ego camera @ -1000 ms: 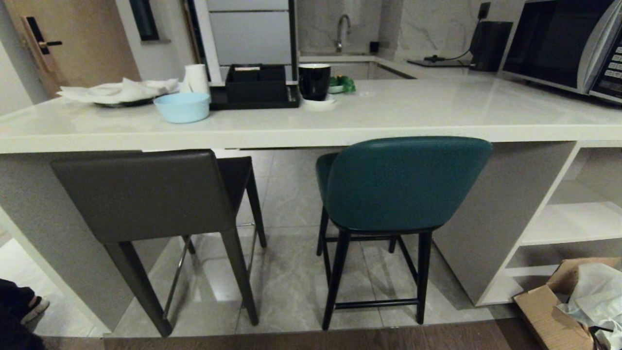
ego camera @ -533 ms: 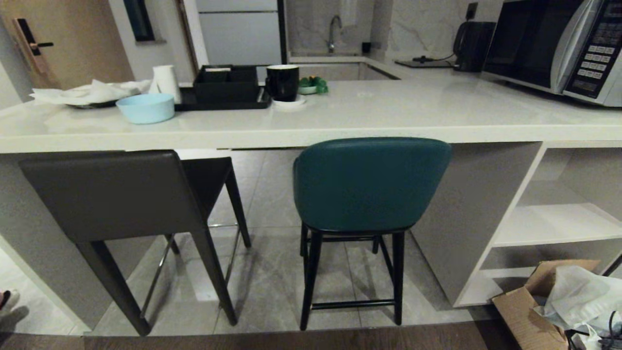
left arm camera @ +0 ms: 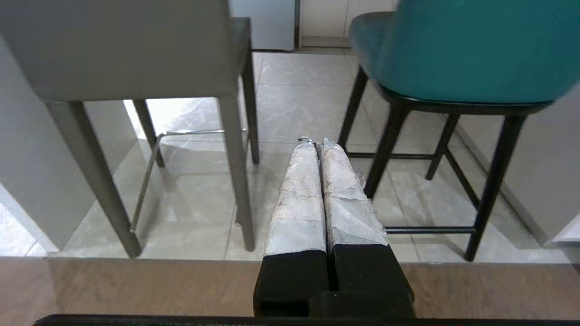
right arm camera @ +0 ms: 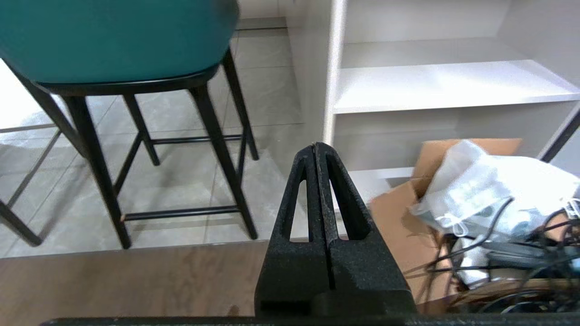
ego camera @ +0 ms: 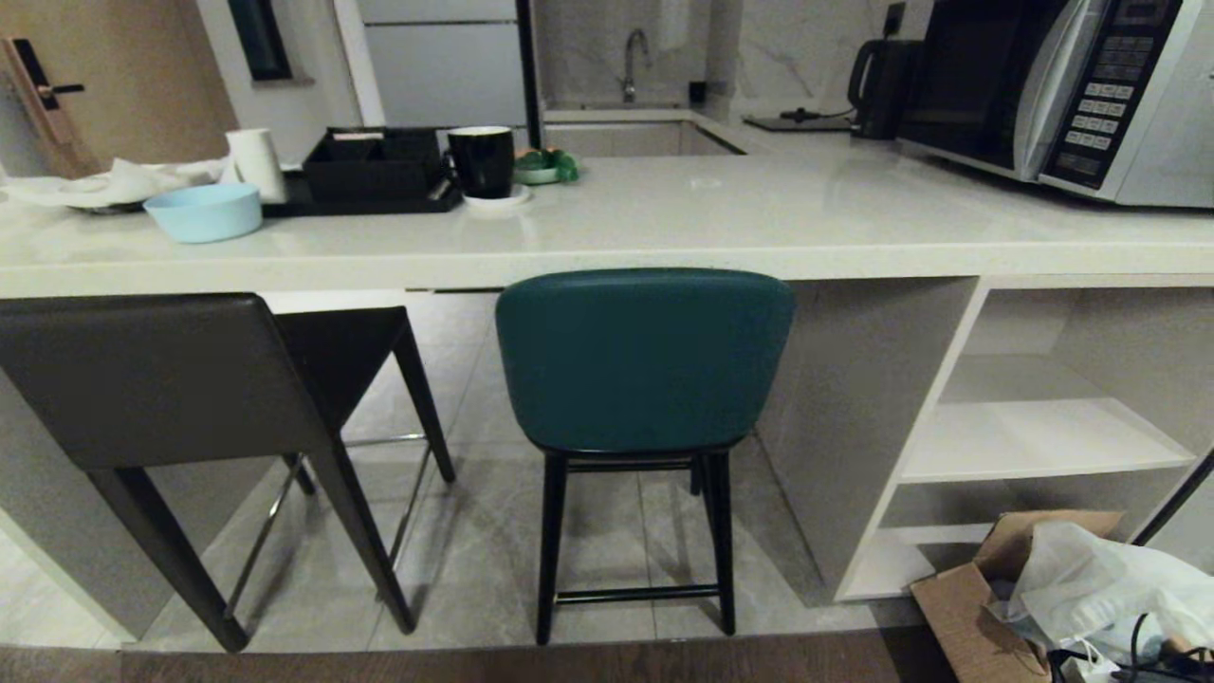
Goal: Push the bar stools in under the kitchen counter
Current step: Pull the blue chair out from under the dining table
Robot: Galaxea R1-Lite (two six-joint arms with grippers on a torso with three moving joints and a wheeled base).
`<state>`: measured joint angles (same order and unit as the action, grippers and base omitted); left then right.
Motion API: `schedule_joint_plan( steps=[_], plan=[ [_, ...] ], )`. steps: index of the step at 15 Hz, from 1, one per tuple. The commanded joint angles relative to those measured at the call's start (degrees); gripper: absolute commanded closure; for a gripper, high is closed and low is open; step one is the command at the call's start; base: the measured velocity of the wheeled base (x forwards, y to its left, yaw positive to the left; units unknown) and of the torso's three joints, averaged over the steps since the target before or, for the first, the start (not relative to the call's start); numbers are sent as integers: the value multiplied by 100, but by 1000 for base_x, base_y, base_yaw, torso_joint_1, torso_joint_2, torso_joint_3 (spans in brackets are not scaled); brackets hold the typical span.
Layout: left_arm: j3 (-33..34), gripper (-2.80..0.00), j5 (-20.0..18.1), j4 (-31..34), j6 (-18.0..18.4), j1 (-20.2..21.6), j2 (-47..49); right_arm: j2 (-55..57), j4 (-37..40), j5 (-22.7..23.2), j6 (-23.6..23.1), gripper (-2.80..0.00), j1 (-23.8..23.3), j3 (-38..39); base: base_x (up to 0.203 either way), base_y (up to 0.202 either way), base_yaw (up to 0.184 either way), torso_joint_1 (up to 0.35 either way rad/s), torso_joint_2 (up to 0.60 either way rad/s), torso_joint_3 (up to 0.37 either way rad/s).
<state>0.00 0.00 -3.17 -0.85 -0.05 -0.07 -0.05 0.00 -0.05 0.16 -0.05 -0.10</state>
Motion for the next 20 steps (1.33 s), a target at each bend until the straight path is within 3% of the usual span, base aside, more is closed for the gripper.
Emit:
schedule_joint_plan(
  steps=[1, 9, 20],
  plan=[
    [105, 0, 0, -8, -3, -4, -2, 5, 0, -4, 2, 0, 5, 1, 0, -149, 3, 2, 1, 0],
    [105, 0, 0, -8, -3, -4, -2, 5, 0, -4, 2, 0, -4, 1, 13, -12, 1, -1, 0, 1],
    [105, 0, 0, -8, -3, -4, -1, 5, 0, 1, 2, 0, -1, 1, 195, 0, 1, 3, 1, 2]
  ],
)
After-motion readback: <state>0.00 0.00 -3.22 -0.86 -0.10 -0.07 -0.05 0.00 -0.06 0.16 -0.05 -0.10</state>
